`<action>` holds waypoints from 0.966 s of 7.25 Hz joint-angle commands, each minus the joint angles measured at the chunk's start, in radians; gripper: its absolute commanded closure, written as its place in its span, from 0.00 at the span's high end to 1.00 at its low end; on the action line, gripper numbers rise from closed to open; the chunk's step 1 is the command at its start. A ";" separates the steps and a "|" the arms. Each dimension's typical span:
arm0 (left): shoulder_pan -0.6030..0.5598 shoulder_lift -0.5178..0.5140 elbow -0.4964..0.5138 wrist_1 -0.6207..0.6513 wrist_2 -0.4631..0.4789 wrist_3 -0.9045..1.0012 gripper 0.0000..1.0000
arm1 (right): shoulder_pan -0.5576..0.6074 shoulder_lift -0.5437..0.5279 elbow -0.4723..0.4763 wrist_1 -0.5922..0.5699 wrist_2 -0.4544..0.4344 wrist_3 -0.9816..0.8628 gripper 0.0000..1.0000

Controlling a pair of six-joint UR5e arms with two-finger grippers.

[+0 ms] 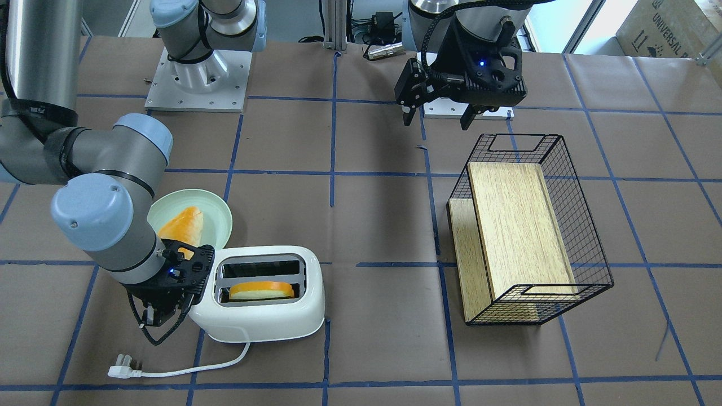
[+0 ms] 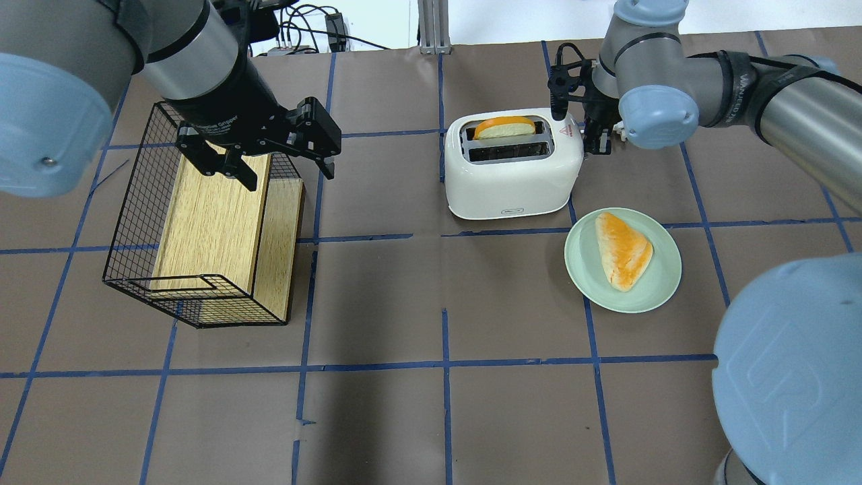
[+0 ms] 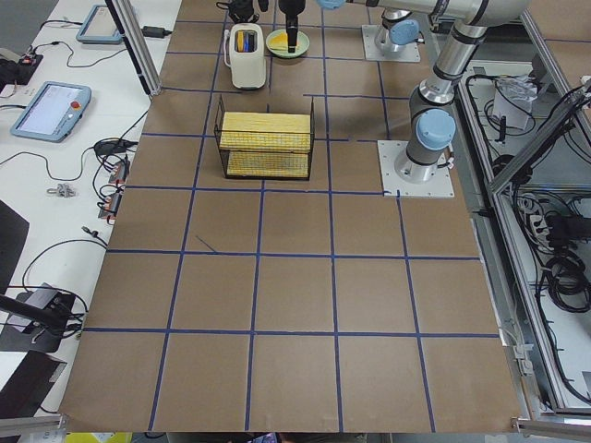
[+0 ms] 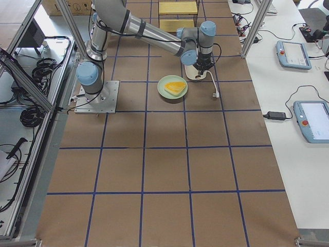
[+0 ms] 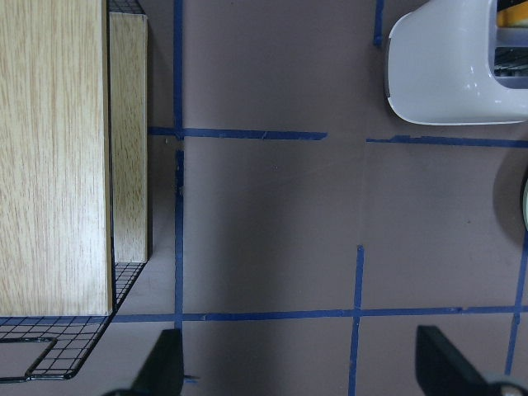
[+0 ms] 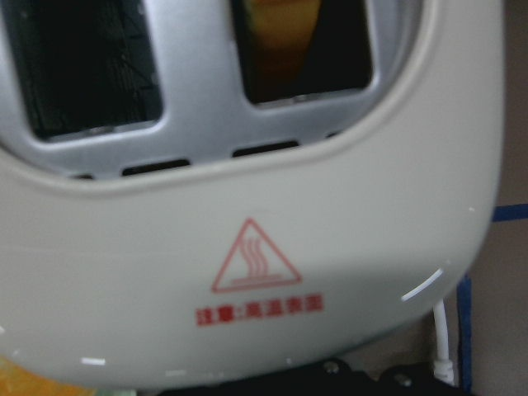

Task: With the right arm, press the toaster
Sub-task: 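Press the toaster lever down with the right gripper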

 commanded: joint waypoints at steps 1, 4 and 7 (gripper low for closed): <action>0.000 -0.001 0.000 0.000 0.000 0.000 1.00 | 0.000 0.003 0.001 0.000 0.000 0.001 0.07; 0.000 -0.001 0.000 0.000 0.000 0.000 1.00 | -0.002 0.011 -0.001 0.000 0.000 0.001 0.07; 0.000 -0.001 0.002 0.000 0.000 0.000 1.00 | 0.003 -0.001 -0.010 -0.008 -0.005 0.015 0.09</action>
